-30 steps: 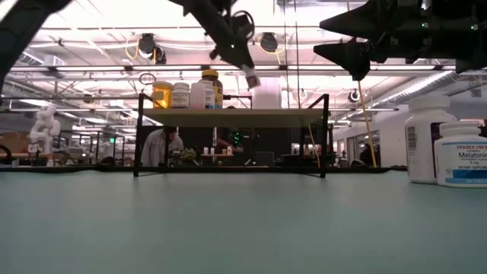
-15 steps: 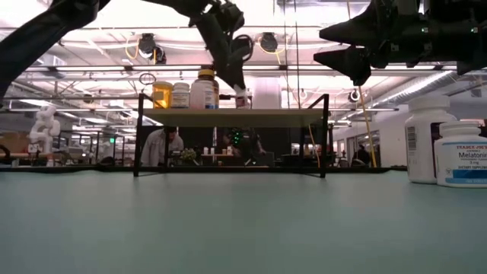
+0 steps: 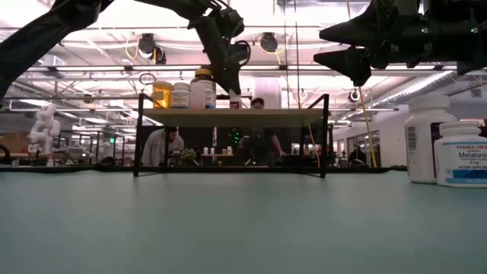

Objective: Pick and place medicine bottles onto shelf by color
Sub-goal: Put the small white pill bottle on the shelf, then adjust the yellow pill bottle

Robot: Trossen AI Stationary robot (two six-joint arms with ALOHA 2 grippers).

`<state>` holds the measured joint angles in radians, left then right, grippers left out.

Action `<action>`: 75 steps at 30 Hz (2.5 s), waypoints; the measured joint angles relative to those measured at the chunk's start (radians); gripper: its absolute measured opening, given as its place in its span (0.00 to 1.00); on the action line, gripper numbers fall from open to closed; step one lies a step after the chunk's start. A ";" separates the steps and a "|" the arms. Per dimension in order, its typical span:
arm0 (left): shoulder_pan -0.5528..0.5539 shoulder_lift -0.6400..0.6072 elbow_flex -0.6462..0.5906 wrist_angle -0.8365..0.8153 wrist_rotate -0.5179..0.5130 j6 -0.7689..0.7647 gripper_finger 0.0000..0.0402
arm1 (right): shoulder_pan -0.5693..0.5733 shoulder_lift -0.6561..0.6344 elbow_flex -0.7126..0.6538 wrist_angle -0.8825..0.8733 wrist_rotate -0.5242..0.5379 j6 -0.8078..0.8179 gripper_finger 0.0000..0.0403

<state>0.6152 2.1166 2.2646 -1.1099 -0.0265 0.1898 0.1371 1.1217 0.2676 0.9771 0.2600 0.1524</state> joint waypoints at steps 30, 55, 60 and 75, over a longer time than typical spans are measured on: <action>0.000 0.021 -0.006 -0.006 0.007 -0.061 0.47 | 0.000 0.000 0.000 -0.015 0.000 0.018 0.70; -0.121 -0.280 0.006 -0.117 -0.243 -0.057 0.56 | 0.003 -0.013 0.000 -0.019 0.005 -0.029 0.70; -0.102 -0.311 0.005 -0.290 -0.316 -0.162 0.56 | 0.004 -0.013 0.000 -0.016 0.004 -0.010 0.70; -0.017 -0.185 0.006 -0.304 -0.334 -0.146 0.56 | 0.009 -0.013 0.000 -0.021 0.002 -0.015 0.70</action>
<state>0.5983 1.9311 2.2707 -1.4139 -0.3607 0.0440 0.1459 1.1084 0.2676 0.9563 0.2615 0.1375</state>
